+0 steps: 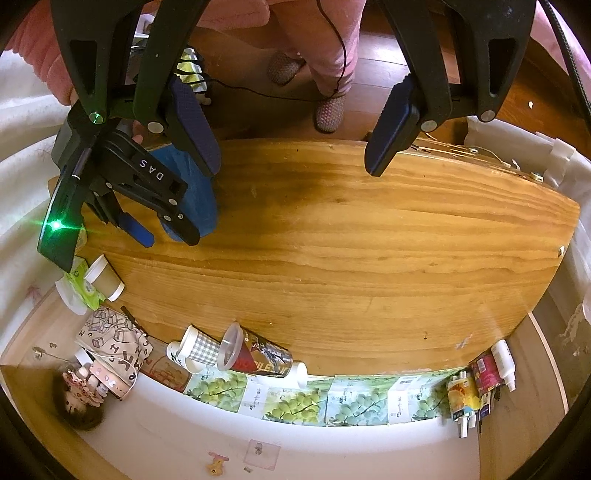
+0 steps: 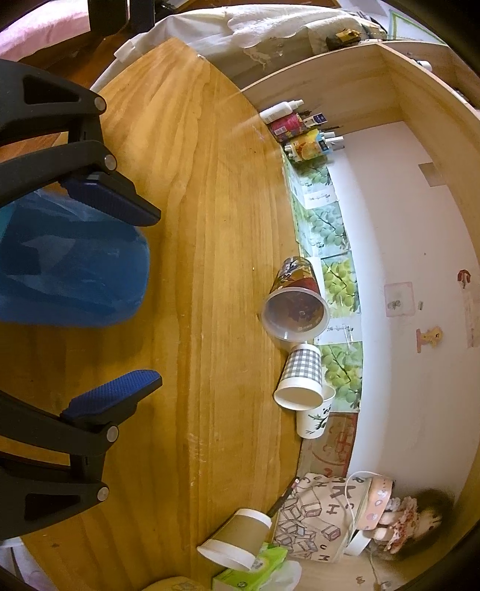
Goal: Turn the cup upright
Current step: 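Lower the blue cup with the right tool onto the desk, base down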
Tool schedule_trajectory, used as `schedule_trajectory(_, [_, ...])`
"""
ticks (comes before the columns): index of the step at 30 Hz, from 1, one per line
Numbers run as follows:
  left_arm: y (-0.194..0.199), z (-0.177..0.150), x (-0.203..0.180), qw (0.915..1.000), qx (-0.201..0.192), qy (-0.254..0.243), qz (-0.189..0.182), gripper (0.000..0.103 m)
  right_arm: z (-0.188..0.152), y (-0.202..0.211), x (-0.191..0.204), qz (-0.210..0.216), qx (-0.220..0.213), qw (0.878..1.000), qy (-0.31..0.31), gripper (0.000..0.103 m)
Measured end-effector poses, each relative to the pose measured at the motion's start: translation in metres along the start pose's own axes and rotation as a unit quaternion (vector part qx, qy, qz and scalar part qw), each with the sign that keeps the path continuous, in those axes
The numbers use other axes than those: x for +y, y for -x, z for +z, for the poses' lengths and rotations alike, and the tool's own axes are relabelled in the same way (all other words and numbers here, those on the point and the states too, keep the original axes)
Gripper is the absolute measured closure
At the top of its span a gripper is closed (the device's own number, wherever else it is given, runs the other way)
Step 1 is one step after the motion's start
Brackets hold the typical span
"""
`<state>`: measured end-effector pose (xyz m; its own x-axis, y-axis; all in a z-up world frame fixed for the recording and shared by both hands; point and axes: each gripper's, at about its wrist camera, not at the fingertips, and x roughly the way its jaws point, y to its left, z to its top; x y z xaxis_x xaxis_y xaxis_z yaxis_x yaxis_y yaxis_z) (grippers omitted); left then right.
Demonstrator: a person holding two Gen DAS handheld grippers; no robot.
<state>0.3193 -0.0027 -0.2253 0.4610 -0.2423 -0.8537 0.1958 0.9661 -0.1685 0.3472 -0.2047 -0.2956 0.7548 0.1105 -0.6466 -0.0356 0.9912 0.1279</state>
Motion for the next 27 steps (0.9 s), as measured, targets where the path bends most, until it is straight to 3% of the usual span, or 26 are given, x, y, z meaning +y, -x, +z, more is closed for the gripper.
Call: schedule_trajectory(27, [-0.002, -0.028, -0.004, 0.9995, 0.024, 0.011, -0.016, 0.020, -0.050, 0.033, 0.013, 0.010, 0.078, 0.997, 0.001, 0.022])
